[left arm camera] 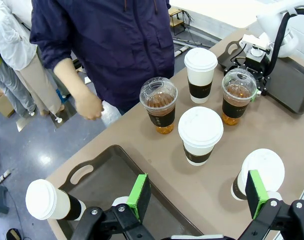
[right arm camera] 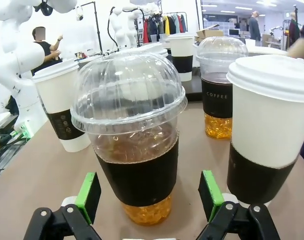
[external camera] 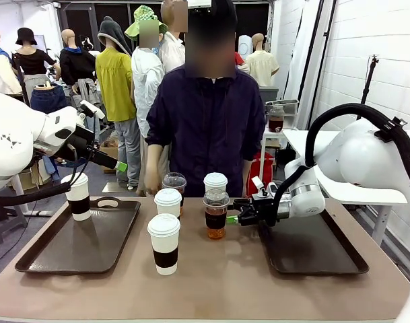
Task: Distribute the coffee onto the tray.
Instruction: Pick up one iced Americano and place it on the right Handle tray.
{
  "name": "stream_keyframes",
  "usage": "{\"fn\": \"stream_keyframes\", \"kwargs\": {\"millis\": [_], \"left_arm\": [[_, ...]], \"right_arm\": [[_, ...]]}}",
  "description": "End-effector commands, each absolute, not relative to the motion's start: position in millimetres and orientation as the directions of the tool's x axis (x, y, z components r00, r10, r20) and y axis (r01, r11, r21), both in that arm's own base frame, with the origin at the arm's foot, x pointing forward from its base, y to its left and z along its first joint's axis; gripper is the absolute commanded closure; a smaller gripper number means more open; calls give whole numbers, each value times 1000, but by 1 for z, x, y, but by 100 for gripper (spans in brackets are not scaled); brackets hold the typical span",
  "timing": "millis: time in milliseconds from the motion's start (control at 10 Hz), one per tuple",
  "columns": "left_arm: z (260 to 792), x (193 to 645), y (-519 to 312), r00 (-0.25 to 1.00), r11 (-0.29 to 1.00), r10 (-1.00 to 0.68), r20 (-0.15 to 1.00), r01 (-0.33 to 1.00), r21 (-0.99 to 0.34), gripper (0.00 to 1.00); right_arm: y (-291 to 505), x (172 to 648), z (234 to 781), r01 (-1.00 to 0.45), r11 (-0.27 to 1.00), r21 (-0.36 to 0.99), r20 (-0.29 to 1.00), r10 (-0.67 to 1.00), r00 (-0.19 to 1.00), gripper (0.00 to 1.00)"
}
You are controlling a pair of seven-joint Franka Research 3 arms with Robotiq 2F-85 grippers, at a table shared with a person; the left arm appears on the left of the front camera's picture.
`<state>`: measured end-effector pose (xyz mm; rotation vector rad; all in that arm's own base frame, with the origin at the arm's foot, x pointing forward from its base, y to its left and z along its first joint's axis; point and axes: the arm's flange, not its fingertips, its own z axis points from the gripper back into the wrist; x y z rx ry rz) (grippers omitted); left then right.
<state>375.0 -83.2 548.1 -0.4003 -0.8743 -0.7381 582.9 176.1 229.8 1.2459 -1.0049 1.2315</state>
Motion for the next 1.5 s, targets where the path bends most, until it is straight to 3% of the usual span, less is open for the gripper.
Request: {"fn": "stream_keyframes", "kwargs": {"millis": [0,1400], "left_arm": [[548,375,-82,425,686,-411,806,727,-32,0],[548,375,-82,425,686,-411,806,727,-32,0]], "right_arm": [[190,591,229,-986,-82,142,986,103,133,0],[229,588,224,-972,-152,178,979,128,159,0]]}}
